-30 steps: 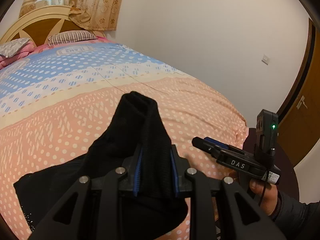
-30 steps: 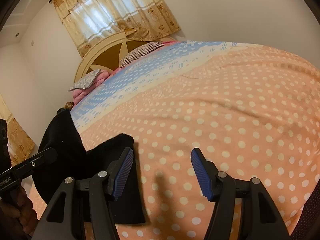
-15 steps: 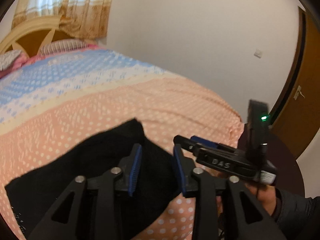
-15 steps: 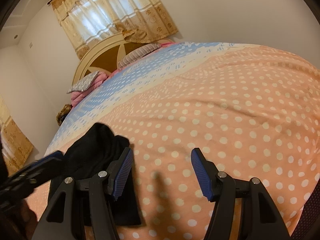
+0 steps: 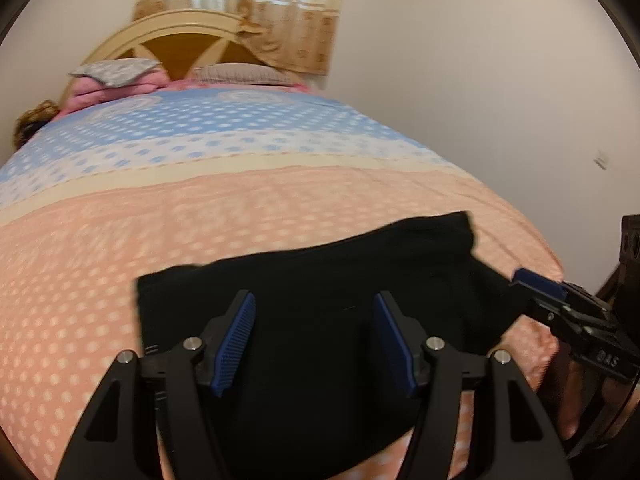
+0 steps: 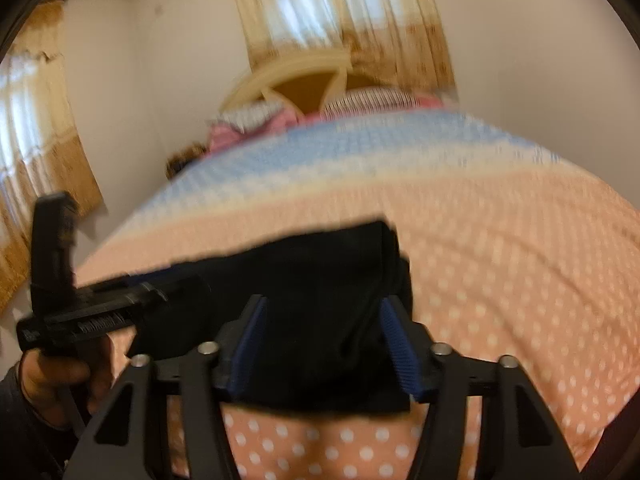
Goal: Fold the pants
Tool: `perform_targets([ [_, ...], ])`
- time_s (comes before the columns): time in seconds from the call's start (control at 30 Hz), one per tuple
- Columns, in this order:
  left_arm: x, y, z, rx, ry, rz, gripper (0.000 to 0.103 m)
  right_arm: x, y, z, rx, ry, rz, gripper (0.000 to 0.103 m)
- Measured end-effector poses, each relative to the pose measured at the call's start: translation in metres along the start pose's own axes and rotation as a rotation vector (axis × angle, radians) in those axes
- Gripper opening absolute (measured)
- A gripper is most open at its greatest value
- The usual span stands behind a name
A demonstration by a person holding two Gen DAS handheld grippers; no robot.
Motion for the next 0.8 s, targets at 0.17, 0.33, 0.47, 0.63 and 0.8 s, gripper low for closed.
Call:
perform_targets([
  [0.17,-0.001,0.017,0.008,-0.004,-0.005,-0.061,0.071,-0.015,-0.028,0.023,0.016,0.117,0.090,0.021],
  [0.33,-0.006,0.030,0.019,-0.012,0.007,-0.108,0.073,-0.020,-0.054,0.038,-0.078,0.177,0.071,0.020],
  [0.47,-0.009,0.031,0.027,-0.010,0.026,-0.112,0.073,-0.022,-0.056,0.041,-0.098,0.180,0.032,0.021],
  [0.63,-0.006,0.027,0.026,-0.021,0.026,-0.100,0.074,-0.010,-0.055,0.023,-0.089,0.130,0.077,0.035],
  [0.8,-0.008,0.027,0.029,-0.018,0.034,-0.090,0.075,0.009,-0.026,-0.022,-0.040,-0.032,0.059,0.055],
])
Point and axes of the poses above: each gripper's, at about its wrist camera, not at the fingertips, and x roughly against the way its jaws point, y to its left, z to its underside, the point moved 10 cm from there along -x, roughly the way its jaws point, and after that the axes turned 5 degrees about -y, right-handed, at the moved point
